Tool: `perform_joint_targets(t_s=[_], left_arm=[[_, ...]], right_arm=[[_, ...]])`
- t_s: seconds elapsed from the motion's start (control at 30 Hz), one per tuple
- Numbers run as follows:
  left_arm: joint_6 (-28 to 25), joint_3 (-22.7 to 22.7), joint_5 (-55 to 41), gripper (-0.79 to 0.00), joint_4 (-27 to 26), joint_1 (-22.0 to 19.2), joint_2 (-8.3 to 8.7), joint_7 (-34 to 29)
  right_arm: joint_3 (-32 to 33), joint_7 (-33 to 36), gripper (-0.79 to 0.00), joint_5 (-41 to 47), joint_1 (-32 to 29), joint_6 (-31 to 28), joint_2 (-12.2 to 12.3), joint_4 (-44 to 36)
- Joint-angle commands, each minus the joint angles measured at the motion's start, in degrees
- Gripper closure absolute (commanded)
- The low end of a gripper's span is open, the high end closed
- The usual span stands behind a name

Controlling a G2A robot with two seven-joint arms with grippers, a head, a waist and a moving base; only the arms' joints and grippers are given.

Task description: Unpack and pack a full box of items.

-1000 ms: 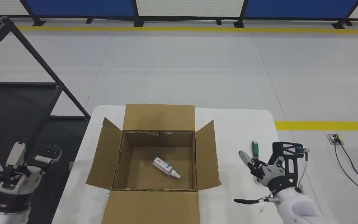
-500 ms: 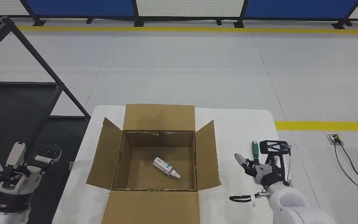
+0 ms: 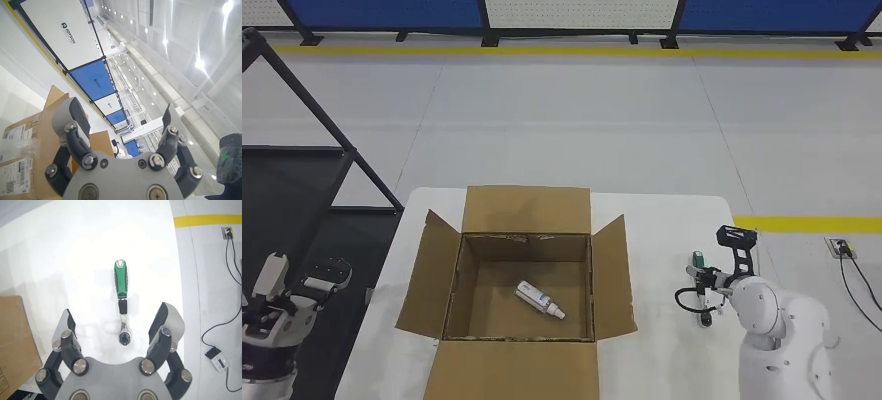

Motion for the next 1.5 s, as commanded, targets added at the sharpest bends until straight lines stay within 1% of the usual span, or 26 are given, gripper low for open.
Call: perform_joint_targets(t_s=[0.0, 0.03, 0.17, 0.23, 0.4, 0.77, 0.83, 0.93, 1.03, 1.1, 1.3, 1.4, 1.43, 1.47], left_arm=[[0.00, 0.00, 0.00, -0.785, 0.00, 0.00, 0.00, 0.00], [0.00, 0.00, 0.00, -0.785, 0.00, 0.00, 0.00, 0.00], [0.00, 0.00, 0.00, -0.785, 0.00, 0.00, 0.00, 0.00], [0.00, 0.00, 0.00, -0.785, 0.00, 0.00, 0.00, 0.00], [0.00, 0.00, 0.00, -0.785, 0.00, 0.00, 0.00, 0.00], [0.00, 0.00, 0.00, -0.785, 0.00, 0.00, 0.00, 0.00], [0.00, 0.00, 0.00, -0.785, 0.00, 0.00, 0.00, 0.00], [0.00, 0.00, 0.00, -0.785, 0.00, 0.00, 0.00, 0.00], [0.00, 0.00, 0.00, -0.785, 0.00, 0.00, 0.00, 0.00], [0.00, 0.00, 0.00, -0.785, 0.00, 0.00, 0.00, 0.00], [0.00, 0.00, 0.00, -0.785, 0.00, 0.00, 0.00, 0.00], [0.00, 0.00, 0.00, -0.785, 0.00, 0.00, 0.00, 0.00], [0.00, 0.00, 0.00, -0.785, 0.00, 0.00, 0.00, 0.00], [0.00, 0.00, 0.00, -0.785, 0.00, 0.00, 0.00, 0.00]], right_arm=[[0.66, 0.94, -0.637, -0.14, 1.06, -1.65, 0.43, 2.61], [0.81, 1.49, -0.545, -0.40, 1.61, -2.71, 0.67, 3.82], [0.32, 2.03, -0.391, -1.47, 2.84, -4.75, 1.31, 6.79], [-0.16, 2.39, -0.369, -1.81, 3.09, -5.05, 1.57, 7.71], [-1.02, 3.18, -0.382, -1.37, 3.98, -5.14, 1.99, 9.52], [-2.32, 3.17, -0.360, -1.38, 6.31, -3.06, 2.97, 15.43], [-2.32, 2.95, -0.342, -1.16, 6.44, -3.05, 3.17, 16.22], [-2.48, 2.83, -0.283, -0.94, 6.50, -3.02, 3.46, 16.80], [-2.63, 2.90, -0.249, -0.62, 6.57, -3.02, 3.74, 17.13], [-2.93, 2.93, -0.240, -0.48, 6.53, -2.88, 3.88, 17.32], [-3.92, 3.06, -0.246, -0.20, 6.74, -2.46, 4.31, 18.04], [-4.37, 3.11, -0.203, -0.18, 7.04, -2.39, 4.54, 18.57], [-4.54, 3.12, -0.135, -0.14, 7.11, -2.31, 4.61, 18.70], [-4.68, 3.09, -0.049, -0.09, 7.15, -2.26, 4.68, 18.78]])
